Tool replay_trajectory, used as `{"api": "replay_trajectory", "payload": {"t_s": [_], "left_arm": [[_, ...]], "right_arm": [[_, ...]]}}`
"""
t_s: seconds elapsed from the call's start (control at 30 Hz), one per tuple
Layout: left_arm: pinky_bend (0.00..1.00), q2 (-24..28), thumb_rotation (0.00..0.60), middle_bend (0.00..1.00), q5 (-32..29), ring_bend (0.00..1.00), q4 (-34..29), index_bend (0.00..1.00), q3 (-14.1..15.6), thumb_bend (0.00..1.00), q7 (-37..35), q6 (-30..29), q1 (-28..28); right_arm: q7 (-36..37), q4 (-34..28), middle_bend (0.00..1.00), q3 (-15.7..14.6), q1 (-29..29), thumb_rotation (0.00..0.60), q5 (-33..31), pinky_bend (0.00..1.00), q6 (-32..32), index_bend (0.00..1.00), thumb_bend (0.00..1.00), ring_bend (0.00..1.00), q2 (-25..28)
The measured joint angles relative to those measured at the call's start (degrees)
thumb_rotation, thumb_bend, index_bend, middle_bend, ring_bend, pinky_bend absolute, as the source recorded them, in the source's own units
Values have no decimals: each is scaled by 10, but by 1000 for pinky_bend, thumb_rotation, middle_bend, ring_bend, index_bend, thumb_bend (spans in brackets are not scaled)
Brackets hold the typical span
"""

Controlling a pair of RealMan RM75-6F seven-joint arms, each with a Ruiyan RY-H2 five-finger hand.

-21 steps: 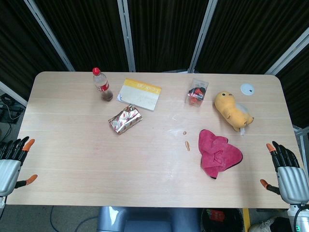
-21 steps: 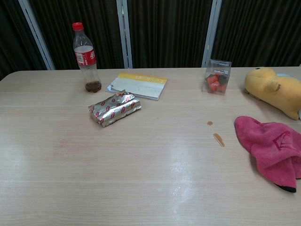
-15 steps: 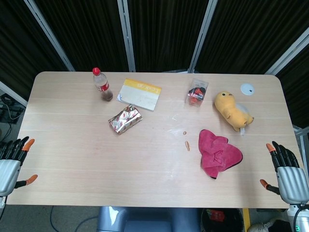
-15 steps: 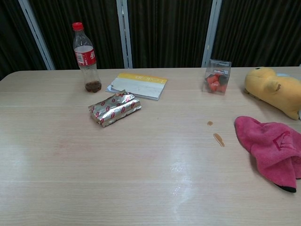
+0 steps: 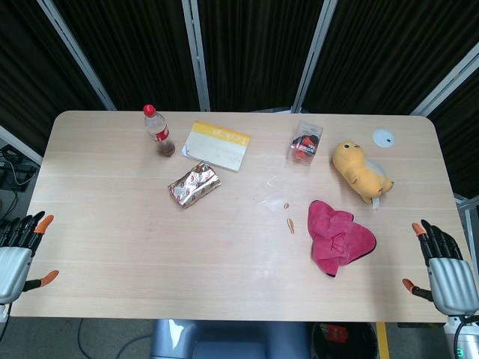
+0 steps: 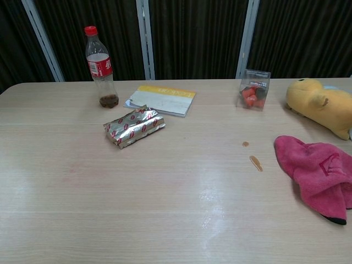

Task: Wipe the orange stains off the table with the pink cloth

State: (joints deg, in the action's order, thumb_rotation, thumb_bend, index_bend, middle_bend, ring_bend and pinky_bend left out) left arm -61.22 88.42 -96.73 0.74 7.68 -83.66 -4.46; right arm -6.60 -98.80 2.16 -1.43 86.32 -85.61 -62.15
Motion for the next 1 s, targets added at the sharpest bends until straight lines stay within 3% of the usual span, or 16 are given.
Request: {"api": "replay_trajectory", "payload": {"t_s": [0.33, 0.53, 0.8, 1.0], "left_arm": [[0, 1, 600, 0, 2, 0, -2, 0, 0, 0, -2, -2, 0], [0, 0, 600, 0, 4, 0, 0, 0, -1, 0, -6, -4, 0], [0, 2, 600, 0, -3, 0, -3, 0, -1, 0, -9, 1, 0], [0, 3, 600, 0, -5, 0, -3, 0, -1, 0, -17, 7, -3]], "right_arm": [[-13, -30, 0, 2, -9, 600, -26, 96, 30, 11, 0, 0, 5], [-65, -49, 0, 8, -31, 600, -50, 96, 66, 26, 0, 0, -6], [-157, -62, 0, 27, -71, 600, -120, 96, 112, 25, 0, 0, -73], [-217, -38, 0, 44, -101, 600, -189, 96, 136, 24, 0, 0, -136]]}}
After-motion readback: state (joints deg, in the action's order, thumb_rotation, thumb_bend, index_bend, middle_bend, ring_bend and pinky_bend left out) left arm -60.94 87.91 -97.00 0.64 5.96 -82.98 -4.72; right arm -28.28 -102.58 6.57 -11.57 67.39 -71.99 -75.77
